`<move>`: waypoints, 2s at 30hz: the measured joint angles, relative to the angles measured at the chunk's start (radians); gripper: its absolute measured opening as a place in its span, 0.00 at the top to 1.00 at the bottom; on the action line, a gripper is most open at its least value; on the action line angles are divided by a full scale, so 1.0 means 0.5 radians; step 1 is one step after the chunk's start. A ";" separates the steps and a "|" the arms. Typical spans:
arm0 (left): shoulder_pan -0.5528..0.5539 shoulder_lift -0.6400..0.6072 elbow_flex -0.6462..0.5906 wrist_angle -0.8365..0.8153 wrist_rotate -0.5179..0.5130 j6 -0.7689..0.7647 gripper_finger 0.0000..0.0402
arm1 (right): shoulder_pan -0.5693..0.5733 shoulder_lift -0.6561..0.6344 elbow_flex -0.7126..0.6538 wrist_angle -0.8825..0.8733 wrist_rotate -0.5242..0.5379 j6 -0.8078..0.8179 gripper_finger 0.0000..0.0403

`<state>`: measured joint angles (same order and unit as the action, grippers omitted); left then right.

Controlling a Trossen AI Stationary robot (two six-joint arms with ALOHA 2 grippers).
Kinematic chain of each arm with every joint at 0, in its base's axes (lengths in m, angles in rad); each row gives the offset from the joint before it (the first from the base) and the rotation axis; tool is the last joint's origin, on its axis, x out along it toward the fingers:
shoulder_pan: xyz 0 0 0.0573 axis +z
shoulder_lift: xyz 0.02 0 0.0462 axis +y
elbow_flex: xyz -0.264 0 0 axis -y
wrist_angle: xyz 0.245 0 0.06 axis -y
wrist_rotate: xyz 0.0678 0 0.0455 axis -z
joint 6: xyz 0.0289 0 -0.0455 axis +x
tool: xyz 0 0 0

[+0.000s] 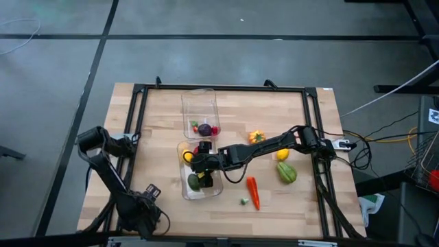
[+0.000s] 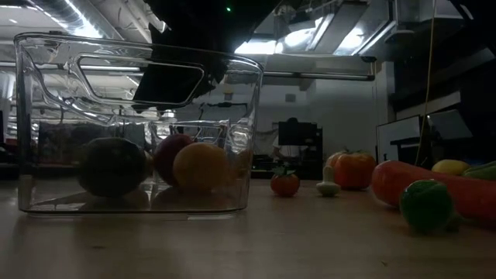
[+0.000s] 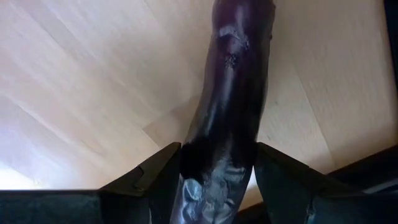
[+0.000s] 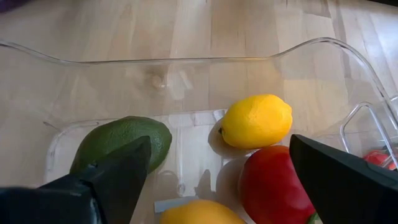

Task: Sort produce into baskets
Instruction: Put the purple eggplant into the top transparent bin

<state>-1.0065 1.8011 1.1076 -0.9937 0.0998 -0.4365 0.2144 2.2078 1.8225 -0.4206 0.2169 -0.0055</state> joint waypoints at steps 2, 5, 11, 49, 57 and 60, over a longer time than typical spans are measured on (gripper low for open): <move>0.000 0.012 0.000 0.007 0.000 -0.004 0.52 | 0.000 0.000 0.000 0.000 0.000 0.000 0.06; 0.000 0.022 -0.001 0.020 0.001 0.002 0.52 | 0.000 0.000 0.000 0.001 0.000 0.000 0.06; -0.001 0.025 -0.003 0.033 0.001 0.046 0.56 | 0.003 -0.060 0.002 -0.019 0.000 0.000 0.06; 0.353 -0.026 0.005 -0.059 -0.001 -0.164 0.62 | 0.043 -1.149 -0.783 -1.059 0.376 0.210 0.06; 0.352 -0.028 0.142 -0.416 0.004 -0.140 0.62 | 0.042 -1.513 -1.360 -0.636 0.560 0.428 0.06; 0.352 -0.029 0.195 -0.594 0.003 -0.154 0.62 | 0.042 -1.563 -1.467 -0.550 0.573 0.442 0.06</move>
<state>-0.8303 1.7866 1.2053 -1.2909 0.1015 -0.5136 0.2352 1.4262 1.0889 -0.6958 0.5034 0.2152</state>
